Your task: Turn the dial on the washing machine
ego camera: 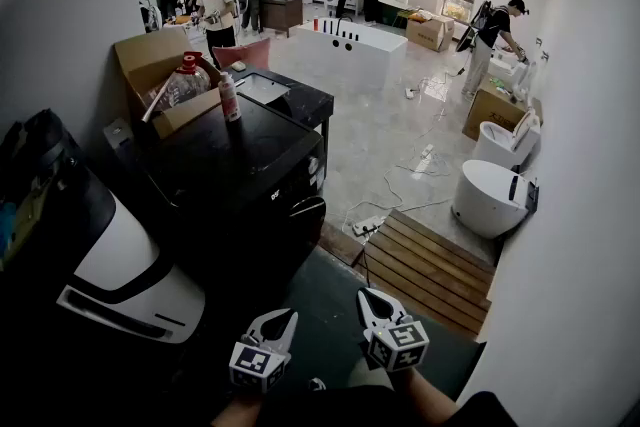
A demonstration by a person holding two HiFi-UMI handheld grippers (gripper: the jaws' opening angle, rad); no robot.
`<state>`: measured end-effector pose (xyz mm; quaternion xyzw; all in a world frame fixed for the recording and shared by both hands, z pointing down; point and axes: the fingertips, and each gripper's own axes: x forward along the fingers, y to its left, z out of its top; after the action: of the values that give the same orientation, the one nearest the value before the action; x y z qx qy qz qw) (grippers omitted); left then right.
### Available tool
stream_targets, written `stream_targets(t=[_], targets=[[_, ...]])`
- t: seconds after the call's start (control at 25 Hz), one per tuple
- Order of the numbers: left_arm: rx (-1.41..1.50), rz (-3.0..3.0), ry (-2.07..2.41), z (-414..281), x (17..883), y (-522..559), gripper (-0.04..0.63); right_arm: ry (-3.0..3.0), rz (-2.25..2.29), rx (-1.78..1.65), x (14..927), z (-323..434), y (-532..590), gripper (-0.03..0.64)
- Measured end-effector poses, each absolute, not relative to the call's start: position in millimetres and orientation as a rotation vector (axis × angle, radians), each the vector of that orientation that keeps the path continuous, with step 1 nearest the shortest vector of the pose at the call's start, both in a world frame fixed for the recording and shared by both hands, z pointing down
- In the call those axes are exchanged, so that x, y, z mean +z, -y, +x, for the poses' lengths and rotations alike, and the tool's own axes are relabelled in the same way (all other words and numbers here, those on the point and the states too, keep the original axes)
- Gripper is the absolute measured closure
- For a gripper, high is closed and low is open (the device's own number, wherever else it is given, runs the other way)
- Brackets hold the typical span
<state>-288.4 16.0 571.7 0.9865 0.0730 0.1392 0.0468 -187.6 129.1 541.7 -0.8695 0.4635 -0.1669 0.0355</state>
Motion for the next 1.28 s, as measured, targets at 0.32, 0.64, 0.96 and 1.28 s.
stream_targets(t=[0.32, 0.64, 0.96, 1.28], targets=[[0.407, 2.979, -0.202, -250.1, 573.2, -13.7, 0.573, -1.514, -2.63, -0.469, 543.1, -150.2, -118.1, 0.615], [0.416, 2.969, -0.047, -180.5, 576.1, -15.3, 0.419, -1.68, -2.57, -0.573, 555.6, -77.4, -111.7, 0.388], [0.402, 2.949, 0.185, -118.6, 578.0, -22.9, 0.4, -1.857, -2.493, -0.556, 560.2, 6.2, -111.4, 0.368], [0.357, 2.893, 0.432, -90.3, 577.0, -33.7, 0.4, -2.041, -2.386, -0.588, 558.0, 48.6, -113.7, 0.363]])
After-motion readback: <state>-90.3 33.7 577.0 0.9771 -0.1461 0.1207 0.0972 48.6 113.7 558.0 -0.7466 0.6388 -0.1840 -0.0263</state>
